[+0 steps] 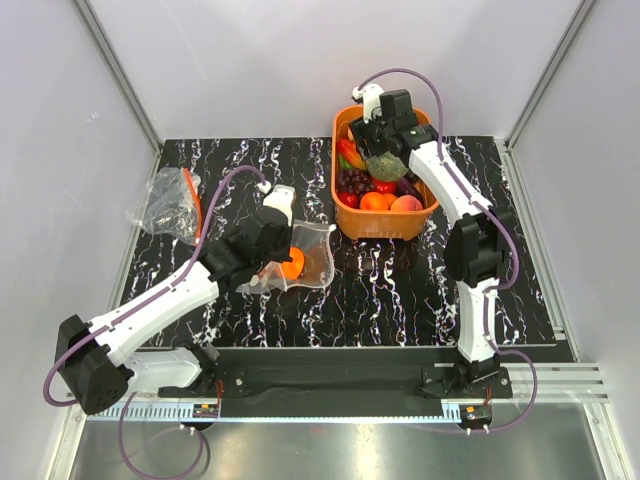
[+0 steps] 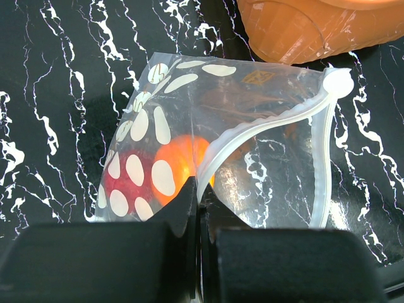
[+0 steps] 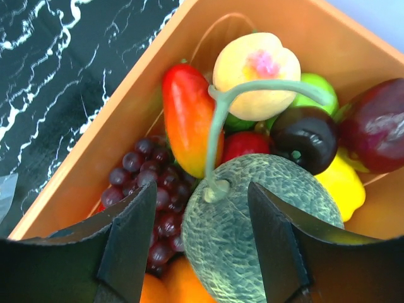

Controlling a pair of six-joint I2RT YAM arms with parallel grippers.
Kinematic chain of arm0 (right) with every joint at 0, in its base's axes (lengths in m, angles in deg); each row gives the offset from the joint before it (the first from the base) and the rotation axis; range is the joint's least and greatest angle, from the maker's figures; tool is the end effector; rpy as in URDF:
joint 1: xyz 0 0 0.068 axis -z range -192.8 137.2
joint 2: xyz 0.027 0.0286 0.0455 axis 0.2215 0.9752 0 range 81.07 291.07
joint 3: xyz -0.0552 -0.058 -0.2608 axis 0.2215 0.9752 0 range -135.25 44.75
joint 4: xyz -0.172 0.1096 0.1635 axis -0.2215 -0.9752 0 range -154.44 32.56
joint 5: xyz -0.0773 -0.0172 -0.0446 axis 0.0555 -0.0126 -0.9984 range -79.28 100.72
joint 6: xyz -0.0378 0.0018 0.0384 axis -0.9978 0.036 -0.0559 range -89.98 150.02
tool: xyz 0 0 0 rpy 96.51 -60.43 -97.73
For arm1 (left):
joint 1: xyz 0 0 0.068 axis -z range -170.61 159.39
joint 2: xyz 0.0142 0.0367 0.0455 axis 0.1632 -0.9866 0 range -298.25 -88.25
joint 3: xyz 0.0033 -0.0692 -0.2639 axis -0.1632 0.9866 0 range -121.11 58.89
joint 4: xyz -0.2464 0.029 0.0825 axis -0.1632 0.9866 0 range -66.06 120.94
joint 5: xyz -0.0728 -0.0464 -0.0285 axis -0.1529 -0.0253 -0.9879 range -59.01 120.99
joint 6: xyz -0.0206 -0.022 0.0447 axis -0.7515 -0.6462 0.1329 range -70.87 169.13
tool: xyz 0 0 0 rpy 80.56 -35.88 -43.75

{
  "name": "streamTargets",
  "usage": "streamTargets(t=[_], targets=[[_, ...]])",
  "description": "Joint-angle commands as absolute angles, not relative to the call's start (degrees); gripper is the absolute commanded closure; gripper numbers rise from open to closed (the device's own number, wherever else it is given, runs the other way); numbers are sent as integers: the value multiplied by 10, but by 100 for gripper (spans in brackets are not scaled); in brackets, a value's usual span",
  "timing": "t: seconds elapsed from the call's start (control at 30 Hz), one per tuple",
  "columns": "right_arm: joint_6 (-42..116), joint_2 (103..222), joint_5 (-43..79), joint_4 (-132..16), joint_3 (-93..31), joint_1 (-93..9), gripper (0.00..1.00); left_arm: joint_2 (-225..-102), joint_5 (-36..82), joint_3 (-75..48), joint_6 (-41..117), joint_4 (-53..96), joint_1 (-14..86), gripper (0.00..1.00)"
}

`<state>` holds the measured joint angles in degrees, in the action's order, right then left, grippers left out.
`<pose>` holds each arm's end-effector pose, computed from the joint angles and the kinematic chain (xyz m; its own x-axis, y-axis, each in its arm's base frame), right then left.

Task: Place the food in the zip-top bag and seal the zipper
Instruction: Pick up the fake fruit from the bin.

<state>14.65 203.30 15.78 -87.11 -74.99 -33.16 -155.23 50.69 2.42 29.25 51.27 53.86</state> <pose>0.4684 0.1772 0.3278 -0.3707 -0.4192 -0.8288 -0.5340 0.8263 -0.1791 0.1893 -0.1690 0.3048 -0.5713 0.1122 -0.8131 0.2926 0.9534 -0.0741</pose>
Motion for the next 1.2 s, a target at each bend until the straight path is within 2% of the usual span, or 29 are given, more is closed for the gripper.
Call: streamTargets(t=[0.0,0.23,0.47,0.6,0.83,1.17], targets=[[131,2005,120,-911,-786,-349,34,-1550,518,12,296,495,535,100],[118,1998,111,-886,-728,-349,34,-1550,514,11,294,495,535,100],[104,2060,67,-913,-809,-351,36,-1548,514,10,291,499,535,100],[112,2063,27,-893,-803,-352,39,-1544,518,12,293,500,535,100],[153,2000,14,-831,-728,-351,39,-1549,518,10,294,501,535,100],[214,1882,97,-783,-618,-350,40,-1544,519,13,294,502,535,100]])
